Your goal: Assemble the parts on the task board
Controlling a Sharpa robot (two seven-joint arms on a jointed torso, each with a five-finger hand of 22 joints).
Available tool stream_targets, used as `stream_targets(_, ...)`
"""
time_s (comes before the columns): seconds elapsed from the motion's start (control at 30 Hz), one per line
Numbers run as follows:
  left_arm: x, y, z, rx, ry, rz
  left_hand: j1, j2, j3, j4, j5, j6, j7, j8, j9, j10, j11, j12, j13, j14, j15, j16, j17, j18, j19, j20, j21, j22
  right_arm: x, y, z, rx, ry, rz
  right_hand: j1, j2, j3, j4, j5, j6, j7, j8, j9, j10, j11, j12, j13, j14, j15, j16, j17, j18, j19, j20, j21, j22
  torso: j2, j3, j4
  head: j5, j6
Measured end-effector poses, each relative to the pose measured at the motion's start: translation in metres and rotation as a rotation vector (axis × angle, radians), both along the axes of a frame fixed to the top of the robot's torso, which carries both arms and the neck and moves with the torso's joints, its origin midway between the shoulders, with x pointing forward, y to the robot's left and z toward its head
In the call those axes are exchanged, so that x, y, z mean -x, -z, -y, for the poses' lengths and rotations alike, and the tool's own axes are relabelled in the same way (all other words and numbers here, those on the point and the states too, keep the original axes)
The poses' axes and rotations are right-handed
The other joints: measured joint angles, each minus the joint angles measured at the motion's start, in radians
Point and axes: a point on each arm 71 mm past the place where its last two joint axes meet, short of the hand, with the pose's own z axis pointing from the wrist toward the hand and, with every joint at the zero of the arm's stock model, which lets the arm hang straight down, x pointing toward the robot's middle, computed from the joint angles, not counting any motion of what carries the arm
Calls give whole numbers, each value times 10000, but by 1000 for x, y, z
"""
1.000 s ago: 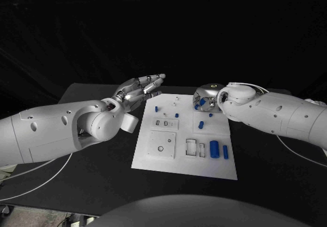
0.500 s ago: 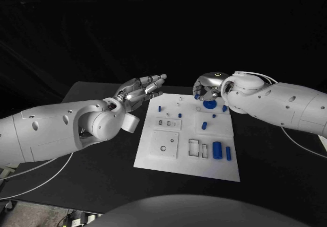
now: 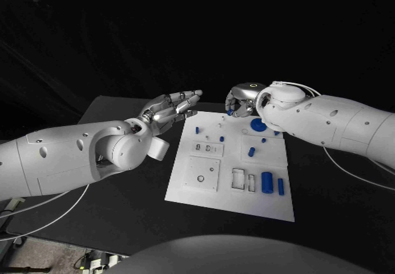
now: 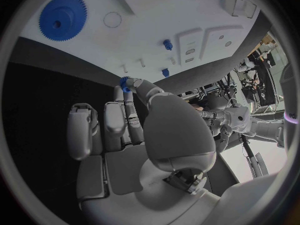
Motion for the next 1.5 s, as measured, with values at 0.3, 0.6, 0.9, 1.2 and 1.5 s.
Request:
stream_targets(0.3,1,-1,4,-2,19,15,0,0,0,0,0,0,0,0,-1,31,30,37,-2,35,35,31,9,1,37,37,38,9,-5,15,-11,67,184,-212,0,0,-1,0,-1,-69,-5,-1,10,0,0,-3,-1,0,0,0,19,0,36,36,-1,-1,50,36,134,-79,0)
stream_targets(0.6,1,-1,6,2,46,22,0,0,0,0,0,36,36,0,-2,31,30,37,-2,35,35,72,8,1,37,37,38,9,-8,25,-12,220,404,-248,-2,-1,15,-16,-21,-101,26,-49,10,19,-17,-58,-6,-1,0,0,18,0,36,36,-1,-2,90,87,253,-154,0)
stream_targets(0.9,1,-1,7,-5,38,31,0,0,0,0,37,36,35,0,-2,66,66,37,6,35,35,72,7,1,37,37,38,17,-11,24,-11,298,556,-67,-2,-2,44,-45,11,-102,27,-93,40,72,-34,-91,-52,34,35,0,-1,0,35,36,-2,-3,104,101,298,-214,0)
stream_targets(1.2,1,-1,7,-11,29,37,39,39,56,1,37,35,35,0,7,66,66,37,4,35,35,108,7,1,73,0,76,25,-12,25,-7,328,680,131,-3,-3,69,-70,65,-133,59,-116,43,71,-33,-157,-52,33,35,0,-8,0,35,36,-8,-4,97,97,299,-201,0)
stream_targets(1.5,0,-1,7,-23,13,44,78,-1,56,1,76,71,71,38,5,66,66,37,3,35,35,108,15,1,73,0,75,24,-12,24,-4,309,769,234,35,-41,97,-98,144,-133,58,-121,45,69,-32,-185,-52,33,35,0,16,0,35,36,-9,-5,97,82,295,-197,0)
